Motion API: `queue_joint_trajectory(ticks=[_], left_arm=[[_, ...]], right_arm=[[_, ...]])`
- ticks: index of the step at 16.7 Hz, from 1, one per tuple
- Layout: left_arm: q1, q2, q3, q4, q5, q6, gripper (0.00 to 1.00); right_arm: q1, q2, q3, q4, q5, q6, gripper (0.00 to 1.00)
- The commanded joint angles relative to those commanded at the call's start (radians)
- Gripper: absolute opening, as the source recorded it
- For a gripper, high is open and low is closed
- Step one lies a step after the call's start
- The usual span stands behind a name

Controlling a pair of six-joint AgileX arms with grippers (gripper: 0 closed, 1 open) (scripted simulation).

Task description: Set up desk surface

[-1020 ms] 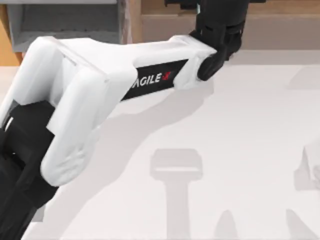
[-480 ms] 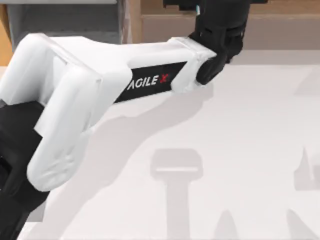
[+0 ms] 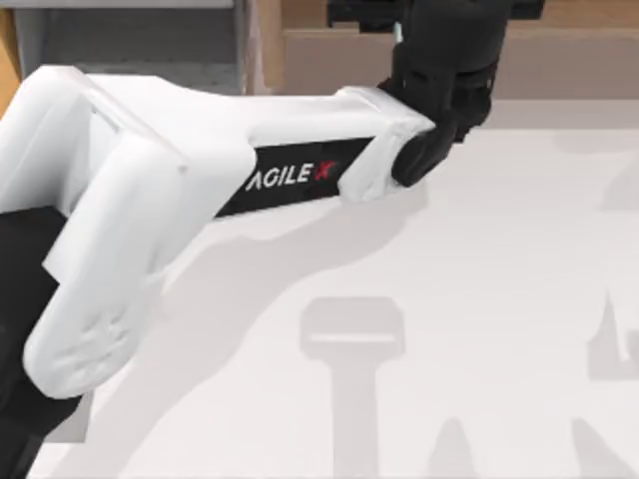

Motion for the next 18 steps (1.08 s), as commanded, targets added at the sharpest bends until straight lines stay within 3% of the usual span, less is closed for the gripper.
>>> queue_joint_trajectory(ticks=[3,7,13,18], left_arm=[[-0.024,-0.023,-0.025,0.010,0.019,-0.005,0.00],[-0.140,-0.143,-0.161,0.014,0.119,-0.018,0.00],[-0.280,-0.464,-0.361,0.031,0.285,0.159,0.00],[-0.334,-0.545,-0.490,0.046,0.371,0.293,0.00]], right_arm=[[0.000,0.000,0.000,0.000,0.000,0.000,1.00],[0.000,0.000,0.000,0.000,0.000,0.000,1.00],[0.000,0.000,0.000,0.000,0.000,0.000,1.00],[0.000,0.000,0.000,0.000,0.000,0.000,1.00]])
